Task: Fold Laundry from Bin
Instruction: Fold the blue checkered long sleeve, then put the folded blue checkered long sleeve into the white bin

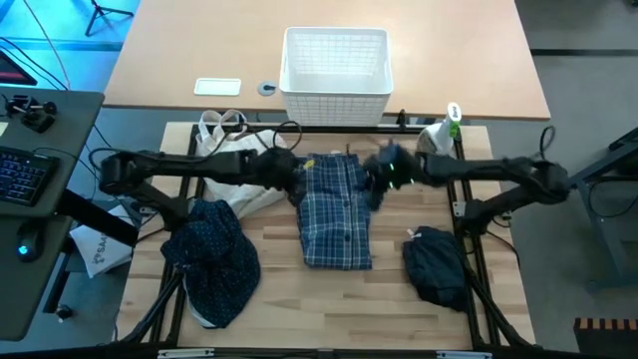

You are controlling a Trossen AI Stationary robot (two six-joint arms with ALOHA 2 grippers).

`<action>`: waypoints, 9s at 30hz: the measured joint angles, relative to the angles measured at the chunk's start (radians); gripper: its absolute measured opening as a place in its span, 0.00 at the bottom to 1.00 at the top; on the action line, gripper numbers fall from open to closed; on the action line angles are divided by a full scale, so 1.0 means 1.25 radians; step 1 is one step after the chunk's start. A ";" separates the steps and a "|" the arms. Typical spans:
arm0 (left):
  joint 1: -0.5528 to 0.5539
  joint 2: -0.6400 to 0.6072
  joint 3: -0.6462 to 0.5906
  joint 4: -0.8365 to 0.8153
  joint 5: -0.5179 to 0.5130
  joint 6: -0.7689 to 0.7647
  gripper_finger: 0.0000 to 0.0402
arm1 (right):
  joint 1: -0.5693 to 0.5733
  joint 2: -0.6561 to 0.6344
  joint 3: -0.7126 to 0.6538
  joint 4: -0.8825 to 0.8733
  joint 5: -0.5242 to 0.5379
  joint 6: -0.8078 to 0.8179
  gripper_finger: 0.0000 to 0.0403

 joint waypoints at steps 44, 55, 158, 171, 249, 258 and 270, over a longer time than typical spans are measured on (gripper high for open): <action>0.012 0.353 0.015 0.176 0.202 0.144 0.00 | 0.526 0.305 0.133 0.061 0.277 0.043 0.05; -0.063 0.333 0.085 0.240 0.223 0.248 0.00 | 0.368 0.133 0.297 -0.198 -0.082 0.094 0.01; 0.128 0.407 0.308 0.169 0.518 0.381 0.40 | -0.327 0.067 0.094 -0.181 -0.495 -0.248 0.02; 0.128 0.407 0.307 0.184 0.523 0.359 0.05 | -0.370 -0.041 0.094 -0.311 -0.429 -0.233 0.71; 0.022 0.385 0.210 -0.129 0.407 0.042 0.19 | -0.077 0.097 -0.179 0.152 -0.490 0.121 0.11; 0.027 0.433 0.178 -0.170 0.343 0.142 0.13 | -0.051 0.168 -0.223 0.192 -0.273 0.160 0.01; 0.069 0.204 0.191 -0.170 0.384 0.081 0.04 | -0.082 -0.023 -0.057 -0.139 -0.367 0.267 0.05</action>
